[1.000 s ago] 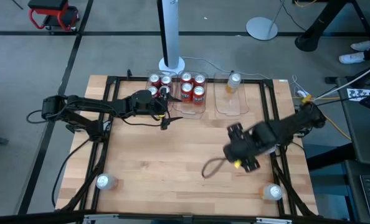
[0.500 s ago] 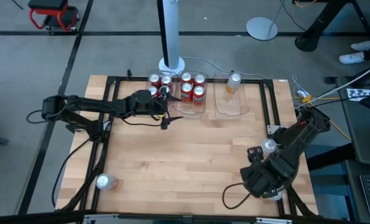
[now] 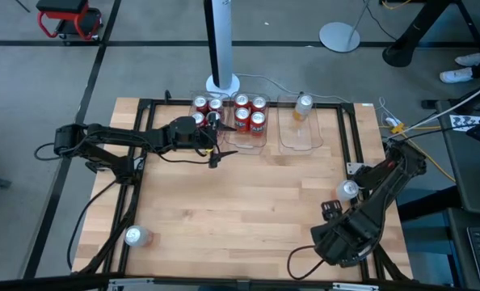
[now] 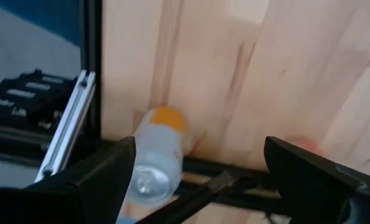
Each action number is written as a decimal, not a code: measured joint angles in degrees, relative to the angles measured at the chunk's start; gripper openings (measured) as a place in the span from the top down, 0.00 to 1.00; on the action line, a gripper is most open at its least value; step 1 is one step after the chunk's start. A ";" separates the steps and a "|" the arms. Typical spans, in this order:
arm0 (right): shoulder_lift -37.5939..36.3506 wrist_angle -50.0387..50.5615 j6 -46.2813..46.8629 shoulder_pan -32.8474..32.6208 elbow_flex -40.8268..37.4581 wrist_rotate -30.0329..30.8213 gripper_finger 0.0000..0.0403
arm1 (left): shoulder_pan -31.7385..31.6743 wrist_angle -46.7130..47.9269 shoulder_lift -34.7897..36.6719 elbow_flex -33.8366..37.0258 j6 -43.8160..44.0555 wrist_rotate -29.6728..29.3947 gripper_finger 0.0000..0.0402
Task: Sort soda cans
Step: Put the bottom right white soda can into the right transparent bin
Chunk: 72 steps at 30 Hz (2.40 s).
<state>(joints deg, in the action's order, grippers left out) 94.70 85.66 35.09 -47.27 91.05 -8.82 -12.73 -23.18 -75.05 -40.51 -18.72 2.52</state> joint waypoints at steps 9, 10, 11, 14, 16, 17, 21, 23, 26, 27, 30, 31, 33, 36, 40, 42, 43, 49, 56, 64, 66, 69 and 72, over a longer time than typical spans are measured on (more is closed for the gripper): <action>2.72 1.99 5.50 -4.14 0.00 -2.85 0.12 | 0.00 -0.24 0.00 0.02 -0.15 0.00 0.14; 2.74 2.56 6.76 -4.84 0.00 -2.81 0.12 | 0.02 -0.22 0.00 0.02 -0.15 0.00 0.14; 2.75 3.09 8.18 -5.50 0.00 -2.83 0.12 | 0.01 -0.23 0.00 0.02 -0.15 0.00 0.14; 2.73 3.04 12.26 -7.37 -0.38 -3.97 0.12 | 0.01 -0.22 0.00 0.02 -0.15 0.00 0.14; 2.75 2.53 14.34 -8.70 -0.76 -5.76 0.12 | 0.00 -0.22 0.00 0.02 -0.15 0.00 0.14; 2.75 2.27 15.29 -9.29 -0.98 -6.31 0.12 | 0.00 -0.22 0.00 0.02 -0.15 0.02 0.14; 2.75 0.58 17.78 -11.25 -2.67 -6.44 0.12 | 0.00 -0.22 0.00 0.02 -0.15 0.00 0.14; 2.73 0.55 18.51 -11.82 -3.90 -6.55 0.12 | 0.00 -0.22 0.00 0.02 -0.15 0.00 0.14; 2.73 -1.02 18.54 -12.17 -6.06 -7.15 0.12 | 0.00 -0.26 0.00 0.02 -0.15 0.02 0.14; 2.73 -1.54 18.38 -12.17 -6.77 -7.32 0.12 | 0.00 -0.26 0.00 0.02 -0.15 0.00 0.14; 2.71 -3.59 16.95 -12.13 -8.89 -7.30 0.12 | 0.00 -0.26 0.00 0.02 -0.15 0.01 0.14; 2.71 -4.18 16.34 -12.11 -9.41 -7.32 0.12 | 0.00 -0.28 0.00 0.02 -0.15 0.00 0.14; 2.71 -5.32 15.69 -12.11 -10.69 -7.35 0.12 | 0.00 -0.28 0.00 0.02 -0.15 0.00 0.14; 2.71 -7.85 15.65 -12.11 -12.19 -8.67 0.12 | 0.00 -0.28 0.00 0.02 -0.15 0.01 0.14; 2.71 -9.15 15.56 -12.11 -13.50 -10.30 0.12 | 0.00 -0.29 0.00 0.02 -0.15 0.01 0.14; 2.71 -9.24 15.45 -12.11 -14.07 -10.34 0.12 | 0.00 -0.28 0.00 0.02 -0.15 0.00 0.14; 2.71 -9.24 15.45 -12.11 -14.33 -10.34 0.12 | 0.00 -0.28 0.00 0.02 -0.15 0.00 0.14; 2.66 -11.99 15.09 -12.11 -17.22 -10.54 0.12 | 0.00 -0.28 0.00 0.02 -0.15 0.00 0.14; 2.66 -15.83 13.99 -12.11 -20.79 -11.50 0.12 | 0.00 -0.28 0.00 0.00 -0.15 0.00 0.14; 2.66 -17.13 12.78 -11.93 -21.29 -13.16 0.21 | 0.00 -0.37 0.00 0.00 -0.15 0.00 0.14; 2.66 -16.86 12.39 -11.93 -21.29 -13.44 0.26 | 0.00 -0.42 0.00 0.00 -0.15 0.00 0.14; 2.66 -16.87 11.73 -11.77 -21.29 -13.09 0.27 | 0.00 -0.41 0.00 0.00 -0.15 0.01 0.14; 2.66 -17.07 11.01 -10.44 -21.29 -12.81 0.27 | 0.00 -0.42 0.00 0.00 -0.15 0.00 0.14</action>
<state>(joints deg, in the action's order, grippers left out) 97.36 68.59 46.10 -57.71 69.76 -21.63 -12.73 -23.59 -75.05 -40.51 -18.87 2.52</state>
